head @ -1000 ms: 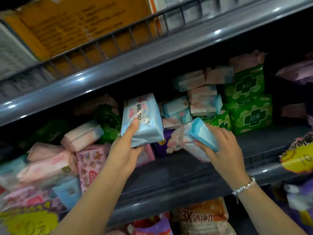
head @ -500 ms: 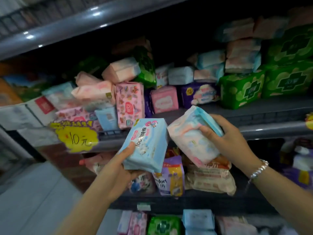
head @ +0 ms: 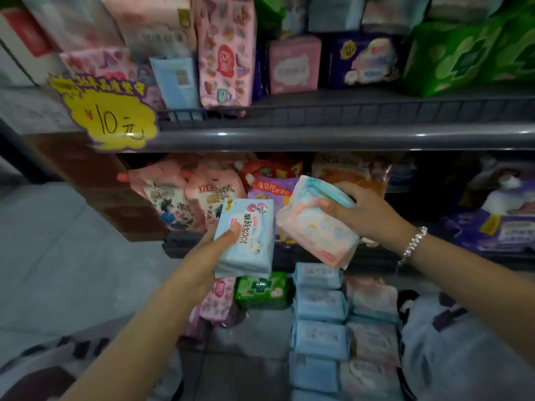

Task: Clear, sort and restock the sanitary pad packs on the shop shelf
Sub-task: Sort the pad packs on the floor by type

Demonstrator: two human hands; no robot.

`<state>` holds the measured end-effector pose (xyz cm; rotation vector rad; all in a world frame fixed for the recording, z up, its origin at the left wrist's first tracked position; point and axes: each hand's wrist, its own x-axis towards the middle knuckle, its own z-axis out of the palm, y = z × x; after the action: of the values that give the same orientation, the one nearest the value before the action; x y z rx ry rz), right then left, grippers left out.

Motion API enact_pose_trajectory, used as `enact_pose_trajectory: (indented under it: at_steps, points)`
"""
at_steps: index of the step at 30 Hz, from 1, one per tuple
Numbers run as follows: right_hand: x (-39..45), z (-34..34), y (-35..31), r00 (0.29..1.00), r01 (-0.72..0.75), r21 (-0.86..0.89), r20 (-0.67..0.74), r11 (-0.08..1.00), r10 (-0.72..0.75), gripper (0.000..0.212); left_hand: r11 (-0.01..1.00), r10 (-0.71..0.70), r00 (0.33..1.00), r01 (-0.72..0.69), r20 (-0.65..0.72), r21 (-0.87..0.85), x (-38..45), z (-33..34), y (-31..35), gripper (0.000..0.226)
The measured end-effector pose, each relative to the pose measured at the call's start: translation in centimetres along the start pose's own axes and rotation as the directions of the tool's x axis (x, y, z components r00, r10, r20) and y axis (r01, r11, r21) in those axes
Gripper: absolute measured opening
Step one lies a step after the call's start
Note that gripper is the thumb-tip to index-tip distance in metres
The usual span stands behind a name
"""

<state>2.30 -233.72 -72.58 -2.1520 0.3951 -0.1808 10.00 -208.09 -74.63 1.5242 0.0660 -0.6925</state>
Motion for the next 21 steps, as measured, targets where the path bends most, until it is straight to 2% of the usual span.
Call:
enact_pose_trajectory:
  at_steps: [3, 7, 12, 18, 21]
  points:
    - [-0.7, 0.6, 2.0, 0.996, -0.029, -0.150, 0.084, 0.988, 0.042, 0.040, 0.997, -0.025, 0.999, 0.024, 0.025, 0.071, 0.4, 0.5, -1.5, 0.050]
    - [-2.6, 0.8, 5.2, 0.984, -0.055, -0.200, 0.154, 0.978, 0.087, 0.034, 0.992, -0.025, 0.994, 0.011, 0.107, 0.127, 1.0, 2.7, -3.6, 0.038]
    - [-5.9, 0.1, 11.0, 0.969, -0.202, -0.266, 0.084, 0.943, 0.232, 0.042, 0.982, -0.083, 0.986, 0.056, 0.146, 0.181, 2.3, 5.9, -7.1, 0.036]
    - [-9.4, -0.6, 17.3, 0.915, -0.366, -0.314, 0.052, 0.876, 0.401, 0.041, 0.960, -0.202, 0.970, 0.168, 0.139, 0.223, 3.2, 8.3, -11.9, 0.023]
    - [-10.7, -0.4, 20.9, 0.878, -0.404, -0.372, 0.098, 0.836, 0.468, 0.045, 0.947, -0.235, 0.963, 0.197, 0.130, 0.255, 3.5, 8.7, -13.6, 0.025]
